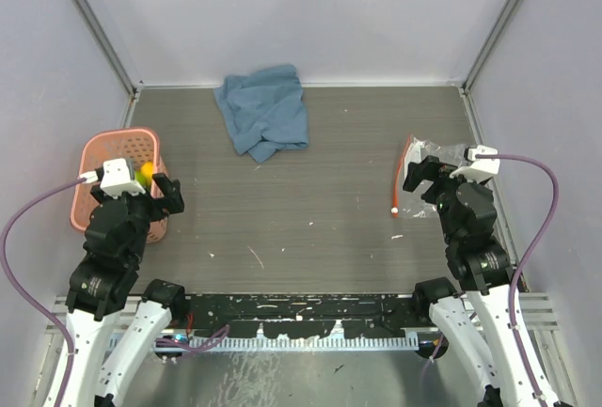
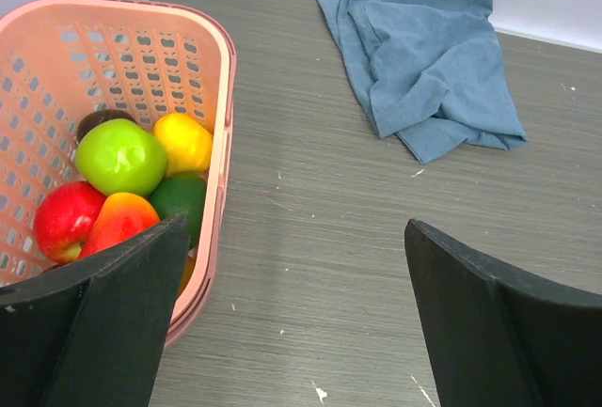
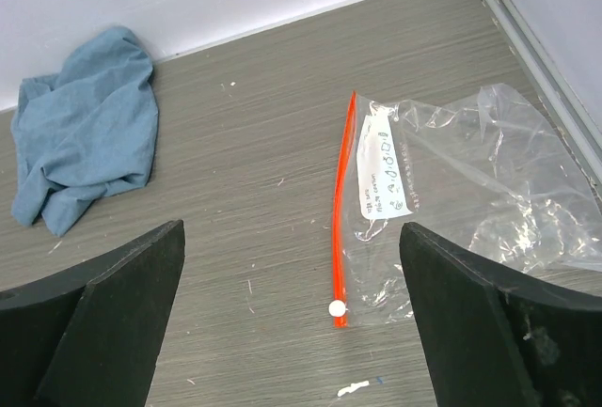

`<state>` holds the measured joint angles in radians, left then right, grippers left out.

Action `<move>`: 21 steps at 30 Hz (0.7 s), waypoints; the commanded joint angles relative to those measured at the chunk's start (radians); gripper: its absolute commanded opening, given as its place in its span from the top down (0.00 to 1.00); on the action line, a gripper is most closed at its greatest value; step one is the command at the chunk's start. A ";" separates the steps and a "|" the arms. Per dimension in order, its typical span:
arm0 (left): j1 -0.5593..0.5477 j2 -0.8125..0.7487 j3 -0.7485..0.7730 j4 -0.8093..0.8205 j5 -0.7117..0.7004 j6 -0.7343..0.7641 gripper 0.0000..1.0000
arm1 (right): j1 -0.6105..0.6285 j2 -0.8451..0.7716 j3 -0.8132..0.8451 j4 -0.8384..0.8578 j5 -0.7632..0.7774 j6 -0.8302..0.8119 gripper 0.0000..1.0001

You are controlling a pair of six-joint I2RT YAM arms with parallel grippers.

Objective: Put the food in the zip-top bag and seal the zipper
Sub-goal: Pick up the zipper food storage bag at the center of the board.

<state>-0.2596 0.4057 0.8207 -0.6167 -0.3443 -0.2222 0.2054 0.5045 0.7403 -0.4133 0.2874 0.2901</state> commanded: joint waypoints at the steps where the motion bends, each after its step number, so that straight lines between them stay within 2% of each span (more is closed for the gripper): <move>1: 0.007 0.002 0.007 0.058 0.011 0.007 0.02 | -0.001 0.003 -0.002 0.059 0.010 0.006 0.00; 10: 0.015 -0.007 0.011 0.055 0.034 0.003 0.02 | -0.001 0.024 -0.007 0.064 0.025 0.021 0.00; 21: 0.014 -0.012 0.015 0.045 0.065 -0.001 0.02 | -0.001 0.168 0.003 0.098 0.031 0.036 0.00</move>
<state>-0.2520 0.4053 0.8207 -0.6170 -0.3019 -0.2226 0.2054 0.6113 0.7349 -0.3897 0.2928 0.3103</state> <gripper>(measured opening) 0.983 0.999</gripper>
